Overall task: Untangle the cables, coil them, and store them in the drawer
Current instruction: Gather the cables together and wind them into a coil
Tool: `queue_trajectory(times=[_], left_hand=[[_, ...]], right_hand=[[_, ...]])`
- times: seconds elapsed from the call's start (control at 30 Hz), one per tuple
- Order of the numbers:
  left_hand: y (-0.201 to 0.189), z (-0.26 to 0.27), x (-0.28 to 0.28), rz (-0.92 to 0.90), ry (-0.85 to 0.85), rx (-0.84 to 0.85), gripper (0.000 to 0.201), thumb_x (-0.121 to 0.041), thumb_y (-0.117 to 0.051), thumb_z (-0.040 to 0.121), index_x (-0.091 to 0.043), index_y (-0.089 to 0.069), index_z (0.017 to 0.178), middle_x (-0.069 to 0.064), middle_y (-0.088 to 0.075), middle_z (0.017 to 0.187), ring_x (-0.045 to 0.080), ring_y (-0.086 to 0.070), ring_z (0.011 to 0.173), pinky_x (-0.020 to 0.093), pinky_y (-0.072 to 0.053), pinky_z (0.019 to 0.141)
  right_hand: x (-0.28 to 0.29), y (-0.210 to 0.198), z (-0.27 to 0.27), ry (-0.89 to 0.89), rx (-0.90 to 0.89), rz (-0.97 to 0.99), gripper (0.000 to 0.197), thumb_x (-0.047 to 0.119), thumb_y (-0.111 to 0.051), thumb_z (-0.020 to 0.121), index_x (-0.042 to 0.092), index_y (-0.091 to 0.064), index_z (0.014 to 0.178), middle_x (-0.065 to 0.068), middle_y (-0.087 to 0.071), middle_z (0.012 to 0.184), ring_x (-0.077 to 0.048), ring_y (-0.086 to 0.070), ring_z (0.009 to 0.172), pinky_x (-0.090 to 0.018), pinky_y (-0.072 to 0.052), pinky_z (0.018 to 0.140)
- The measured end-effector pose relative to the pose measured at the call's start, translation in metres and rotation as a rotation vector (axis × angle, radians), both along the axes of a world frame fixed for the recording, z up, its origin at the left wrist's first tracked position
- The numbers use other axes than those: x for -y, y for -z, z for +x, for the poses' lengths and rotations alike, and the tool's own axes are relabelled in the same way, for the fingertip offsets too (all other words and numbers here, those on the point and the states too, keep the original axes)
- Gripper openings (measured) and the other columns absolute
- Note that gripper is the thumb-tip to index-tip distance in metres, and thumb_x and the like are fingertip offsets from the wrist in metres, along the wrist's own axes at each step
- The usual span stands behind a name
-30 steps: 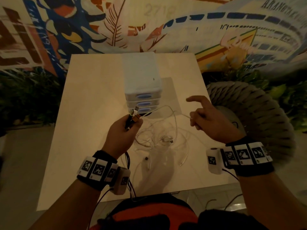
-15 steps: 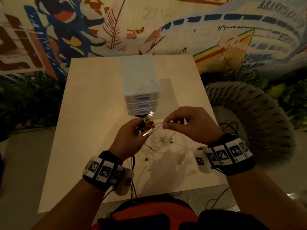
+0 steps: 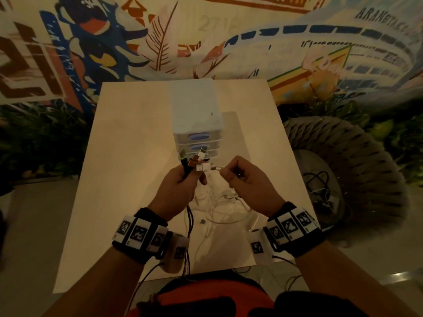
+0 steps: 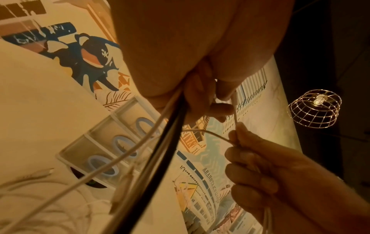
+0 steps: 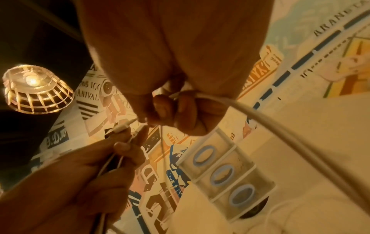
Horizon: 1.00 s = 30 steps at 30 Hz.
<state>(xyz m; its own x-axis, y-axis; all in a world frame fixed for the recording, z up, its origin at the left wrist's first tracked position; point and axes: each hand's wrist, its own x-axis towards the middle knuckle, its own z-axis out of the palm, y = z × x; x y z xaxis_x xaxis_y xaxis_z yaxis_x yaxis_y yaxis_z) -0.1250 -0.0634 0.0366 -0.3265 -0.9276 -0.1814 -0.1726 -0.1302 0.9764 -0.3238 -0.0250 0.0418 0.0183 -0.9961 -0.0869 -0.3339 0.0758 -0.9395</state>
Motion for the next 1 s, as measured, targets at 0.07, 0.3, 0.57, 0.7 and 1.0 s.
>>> queue_trajectory(times=[0.07,0.3,0.57,0.7,1.0], left_hand=[[-0.003,-0.003,-0.002,0.071,0.005,-0.134,0.034,-0.027,-0.044,0.108,-0.007,-0.070,0.100,0.001,-0.052,0.065,0.010,-0.027,0.042,0.025,-0.026,0.048],[-0.008,-0.012,-0.005,0.056,-0.025,-0.181,0.034,-0.032,-0.043,0.108,-0.013,-0.071,0.105,0.019,-0.043,0.063,0.011,-0.024,0.044,0.026,-0.024,0.048],[-0.022,-0.006,0.000,0.015,-0.253,-0.284,0.037,-0.036,-0.039,0.108,-0.020,-0.065,0.086,-0.002,-0.034,0.060,0.010,-0.023,0.045,0.029,-0.021,0.046],[-0.028,0.007,0.005,-0.021,-0.348,-0.301,0.040,-0.041,-0.038,0.107,-0.023,-0.056,0.076,0.000,-0.046,0.067,0.011,-0.028,0.045,0.030,-0.024,0.046],[-0.037,0.017,0.014,0.015,-0.356,-0.444,0.042,-0.043,-0.035,0.108,-0.018,-0.050,0.078,-0.005,-0.032,0.054,0.010,-0.022,0.045,0.024,-0.023,0.044]], right_hand=[[-0.001,0.000,0.005,0.103,0.035,0.020,0.025,0.032,-0.061,0.100,0.012,-0.056,0.085,-0.001,-0.058,0.069,-0.001,-0.050,0.053,-0.022,-0.041,0.057],[-0.009,0.001,0.016,0.037,-0.107,-0.039,0.020,0.038,-0.065,0.096,0.020,-0.067,0.087,0.007,-0.071,0.072,-0.010,-0.066,0.065,-0.032,-0.055,0.065],[-0.013,0.011,-0.014,0.137,0.063,0.015,0.025,0.029,-0.058,0.101,0.015,-0.078,0.096,-0.001,-0.079,0.083,-0.015,-0.076,0.080,-0.026,-0.056,0.069],[-0.027,0.035,-0.080,0.329,-0.021,0.020,0.022,0.021,-0.059,0.101,0.017,-0.077,0.087,-0.003,-0.078,0.077,-0.016,-0.076,0.076,-0.028,-0.054,0.070],[-0.130,0.063,-0.178,0.217,-0.334,0.538,0.049,0.043,-0.061,0.093,0.005,-0.068,0.063,-0.015,-0.066,0.054,-0.031,-0.065,0.053,-0.035,-0.054,0.064]])
